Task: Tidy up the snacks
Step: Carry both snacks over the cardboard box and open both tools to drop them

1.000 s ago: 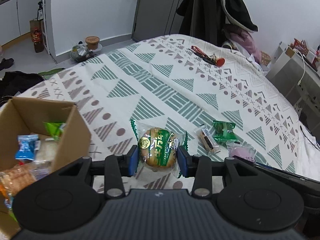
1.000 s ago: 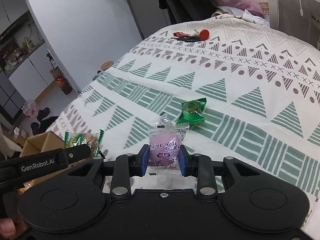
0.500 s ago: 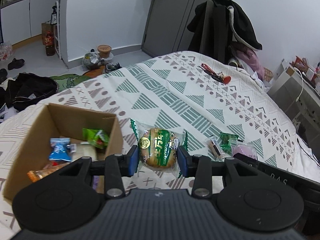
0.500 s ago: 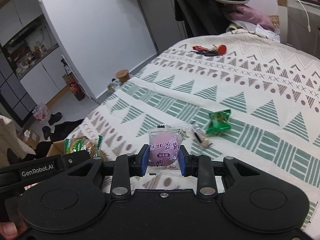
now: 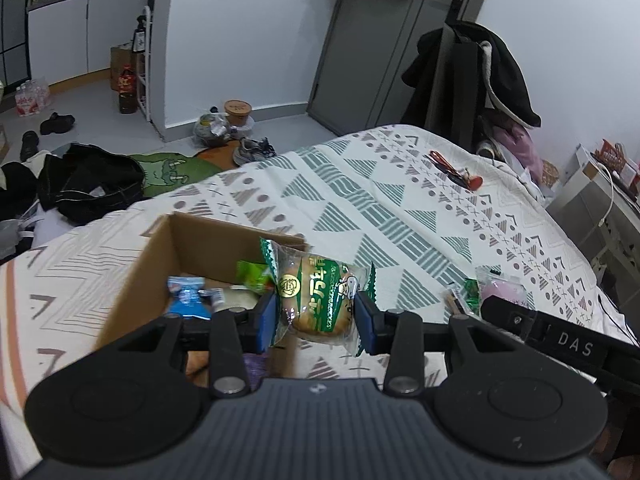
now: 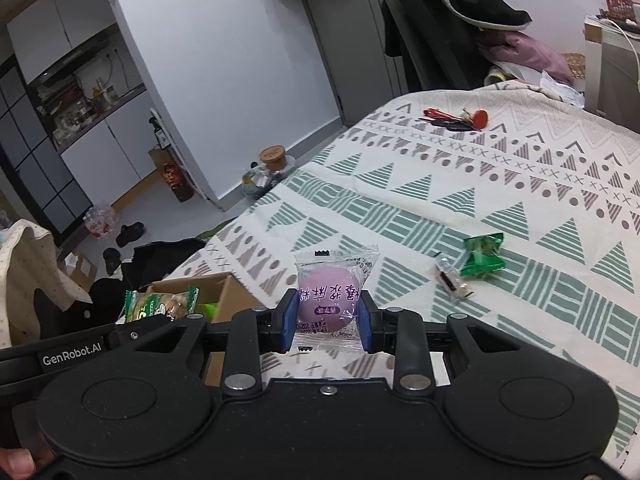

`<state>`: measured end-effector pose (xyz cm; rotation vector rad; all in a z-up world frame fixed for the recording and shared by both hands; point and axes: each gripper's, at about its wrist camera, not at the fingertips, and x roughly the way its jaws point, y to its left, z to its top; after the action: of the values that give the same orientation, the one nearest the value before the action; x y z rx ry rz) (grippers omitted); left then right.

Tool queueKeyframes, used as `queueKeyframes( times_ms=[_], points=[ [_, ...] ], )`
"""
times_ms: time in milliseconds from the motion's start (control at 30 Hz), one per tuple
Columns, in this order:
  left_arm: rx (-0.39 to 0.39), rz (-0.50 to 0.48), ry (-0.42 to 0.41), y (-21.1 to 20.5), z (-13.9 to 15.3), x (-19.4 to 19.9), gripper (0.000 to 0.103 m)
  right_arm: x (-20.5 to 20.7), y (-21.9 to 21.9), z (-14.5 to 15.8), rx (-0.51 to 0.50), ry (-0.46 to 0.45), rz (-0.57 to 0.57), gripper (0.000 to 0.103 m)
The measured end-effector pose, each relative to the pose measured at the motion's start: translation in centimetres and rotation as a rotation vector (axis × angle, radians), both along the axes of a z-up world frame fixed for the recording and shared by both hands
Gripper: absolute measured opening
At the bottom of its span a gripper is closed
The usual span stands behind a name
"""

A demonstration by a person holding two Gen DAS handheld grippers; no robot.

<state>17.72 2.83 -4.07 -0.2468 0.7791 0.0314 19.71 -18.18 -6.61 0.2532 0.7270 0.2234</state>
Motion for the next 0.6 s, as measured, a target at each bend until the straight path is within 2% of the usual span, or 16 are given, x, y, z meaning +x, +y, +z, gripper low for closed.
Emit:
queueKeyframes(
  times_ms=[367, 600],
  points=[
    [-0.003, 0.066, -0.017, 4.3, 1.2, -2.1, 0.041, -0.8, 3.8, 1.1, -0.003, -0.012, 0.055, 0.03],
    [-0.028, 0.104, 0.0, 6.6, 0.5, -2.9, 0.041, -1.0, 6.4, 1.4, -0.019, -0.014, 0.088, 0.03]
  ],
)
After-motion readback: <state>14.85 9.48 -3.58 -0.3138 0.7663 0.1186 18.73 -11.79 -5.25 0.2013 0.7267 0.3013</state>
